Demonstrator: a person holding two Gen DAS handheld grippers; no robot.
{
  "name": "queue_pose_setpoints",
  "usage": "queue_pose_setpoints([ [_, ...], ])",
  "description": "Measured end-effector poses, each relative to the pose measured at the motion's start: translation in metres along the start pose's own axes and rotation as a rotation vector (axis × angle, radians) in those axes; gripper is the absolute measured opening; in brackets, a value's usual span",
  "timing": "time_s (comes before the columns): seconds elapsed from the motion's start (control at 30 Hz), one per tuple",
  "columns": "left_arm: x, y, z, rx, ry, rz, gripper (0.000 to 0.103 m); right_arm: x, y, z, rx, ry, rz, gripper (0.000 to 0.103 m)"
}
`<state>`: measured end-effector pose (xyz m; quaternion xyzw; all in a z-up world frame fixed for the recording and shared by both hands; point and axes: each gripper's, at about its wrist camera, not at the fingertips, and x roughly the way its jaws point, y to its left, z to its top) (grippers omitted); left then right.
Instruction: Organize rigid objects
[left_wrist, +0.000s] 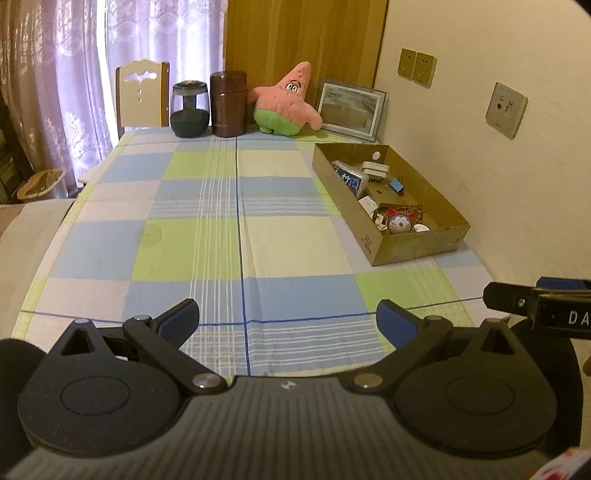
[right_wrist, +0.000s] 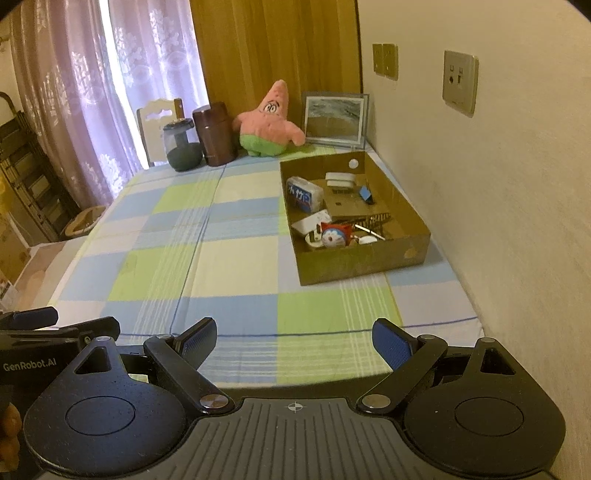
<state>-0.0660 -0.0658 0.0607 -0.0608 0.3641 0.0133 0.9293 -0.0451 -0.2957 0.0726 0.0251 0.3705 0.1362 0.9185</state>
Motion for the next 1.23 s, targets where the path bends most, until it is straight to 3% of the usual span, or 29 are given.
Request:
queue_pose_setpoints([
  [1.23,0.0005,-0.0024,-0.0044,-0.011,-0.003,0.006,0.101,0.0024,0.0005,-0.005,-0.008,0.013,-0.007,0.088],
])
